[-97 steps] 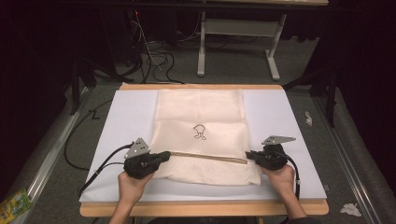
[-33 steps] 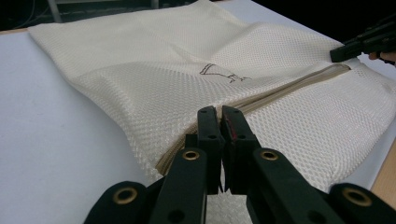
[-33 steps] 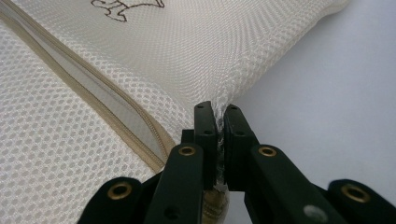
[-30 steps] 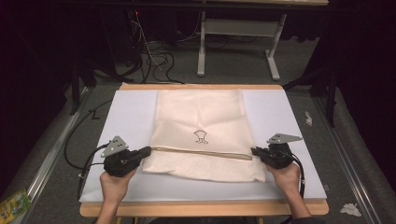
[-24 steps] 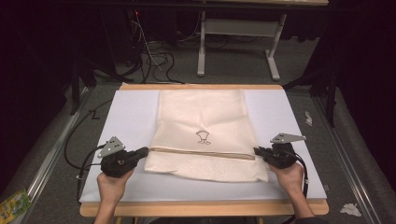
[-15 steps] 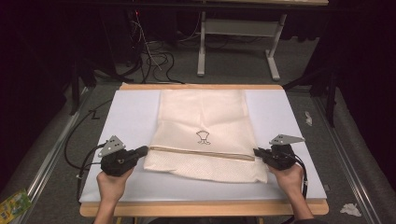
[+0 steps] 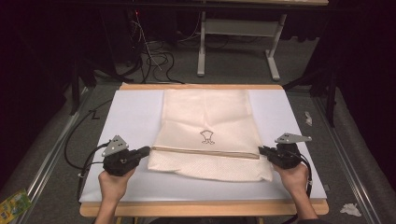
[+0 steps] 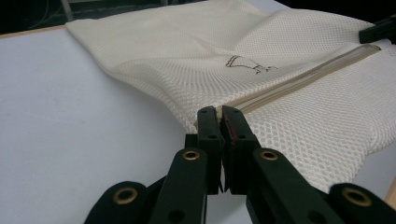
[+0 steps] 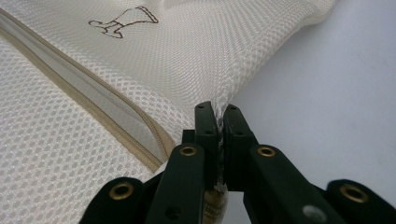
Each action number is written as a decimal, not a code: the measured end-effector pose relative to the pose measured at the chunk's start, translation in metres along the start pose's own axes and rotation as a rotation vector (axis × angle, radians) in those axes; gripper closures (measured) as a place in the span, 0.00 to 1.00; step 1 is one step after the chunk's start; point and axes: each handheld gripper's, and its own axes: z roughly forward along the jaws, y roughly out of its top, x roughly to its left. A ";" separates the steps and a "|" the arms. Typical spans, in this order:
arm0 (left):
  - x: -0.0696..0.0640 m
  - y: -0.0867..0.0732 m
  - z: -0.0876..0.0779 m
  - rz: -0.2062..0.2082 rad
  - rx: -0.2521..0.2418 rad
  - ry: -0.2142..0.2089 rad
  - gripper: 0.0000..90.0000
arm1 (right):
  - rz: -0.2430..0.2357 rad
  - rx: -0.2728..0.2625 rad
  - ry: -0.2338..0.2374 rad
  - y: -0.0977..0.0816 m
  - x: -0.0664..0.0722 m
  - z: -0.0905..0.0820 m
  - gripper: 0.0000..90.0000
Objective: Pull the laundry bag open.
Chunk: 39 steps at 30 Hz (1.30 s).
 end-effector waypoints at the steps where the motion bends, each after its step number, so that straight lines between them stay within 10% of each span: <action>1: 0.000 -0.001 0.000 0.000 -0.002 -0.001 0.97 | 0.002 -0.002 0.004 -0.001 0.000 0.000 0.98; 39: 0.002 -0.028 0.010 -0.025 0.070 0.011 0.96 | 0.068 0.070 0.053 -0.022 0.005 0.022 0.95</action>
